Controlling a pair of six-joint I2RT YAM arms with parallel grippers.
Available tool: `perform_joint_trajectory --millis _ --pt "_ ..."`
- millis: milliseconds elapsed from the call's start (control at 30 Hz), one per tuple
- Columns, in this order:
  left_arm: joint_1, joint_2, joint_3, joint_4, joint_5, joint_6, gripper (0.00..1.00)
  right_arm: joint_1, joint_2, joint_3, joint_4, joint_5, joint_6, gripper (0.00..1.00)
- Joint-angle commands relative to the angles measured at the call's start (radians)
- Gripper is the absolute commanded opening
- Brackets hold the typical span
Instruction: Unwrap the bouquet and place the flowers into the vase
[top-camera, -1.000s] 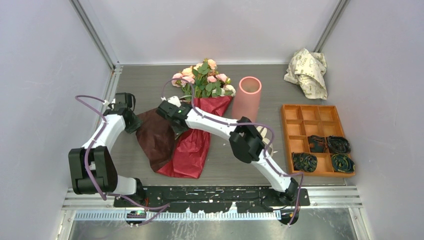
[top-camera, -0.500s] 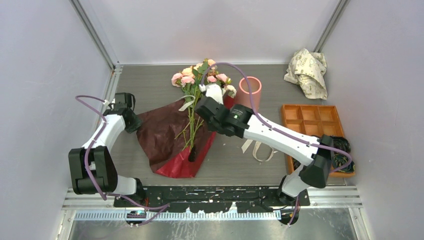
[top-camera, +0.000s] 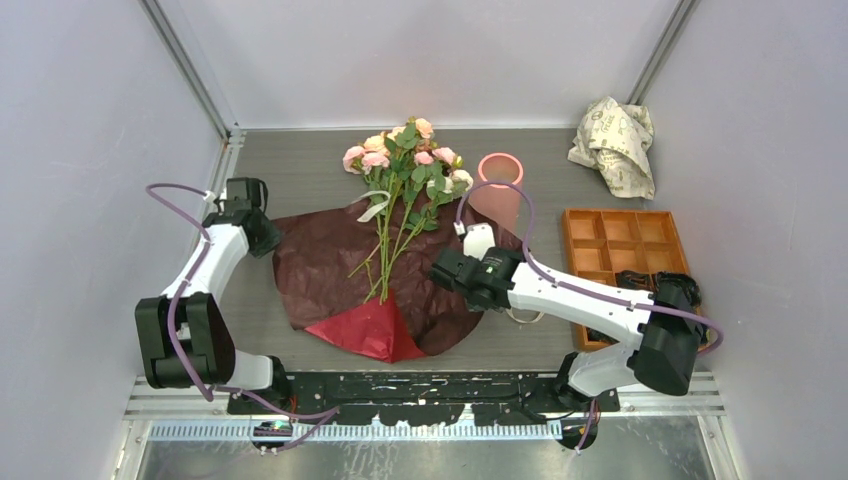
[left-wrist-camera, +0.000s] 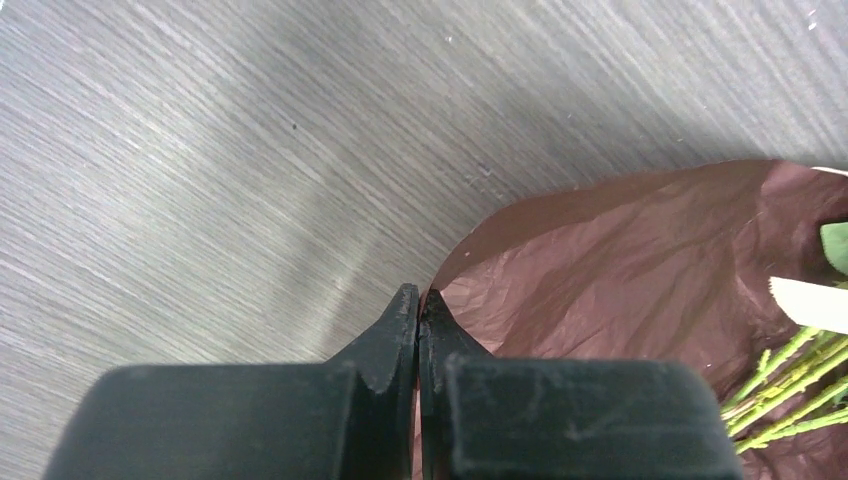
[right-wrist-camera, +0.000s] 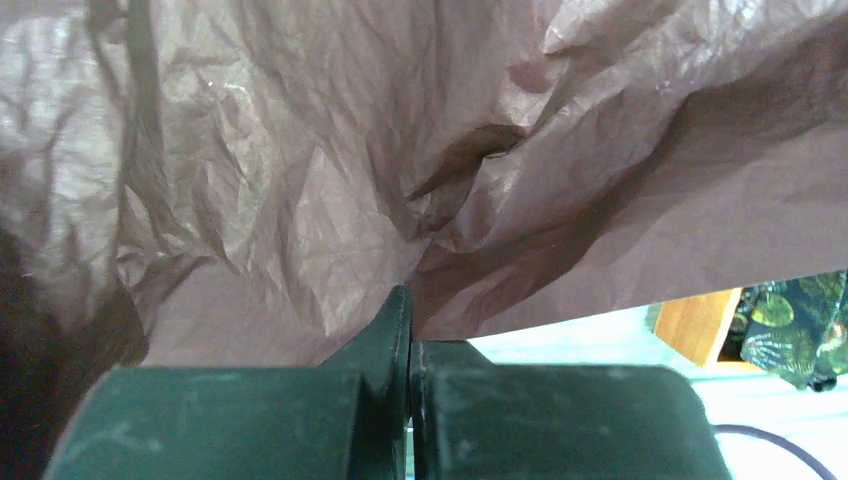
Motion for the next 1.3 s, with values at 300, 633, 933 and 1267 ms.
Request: perform_joint_trajectory --millis 300,633,933,1267 --pt "0.018 0.002 0.115 -0.015 -0.051 0.011 0.0 0.012 -0.061 -0.046 -0.193 0.076 0.194 0.18" --pt "0.017 -0.11 0.137 -0.105 0.083 0.029 0.25 0.059 -0.073 0.127 -0.235 0.088 0.152 0.61" --pt "0.016 -0.264 0.21 -0.182 0.153 0.029 0.37 0.117 -0.081 0.362 -0.117 0.082 0.035 0.66" --pt "0.016 -0.486 0.343 -0.276 0.164 0.04 0.38 0.109 0.187 0.521 0.165 -0.198 -0.227 0.74"
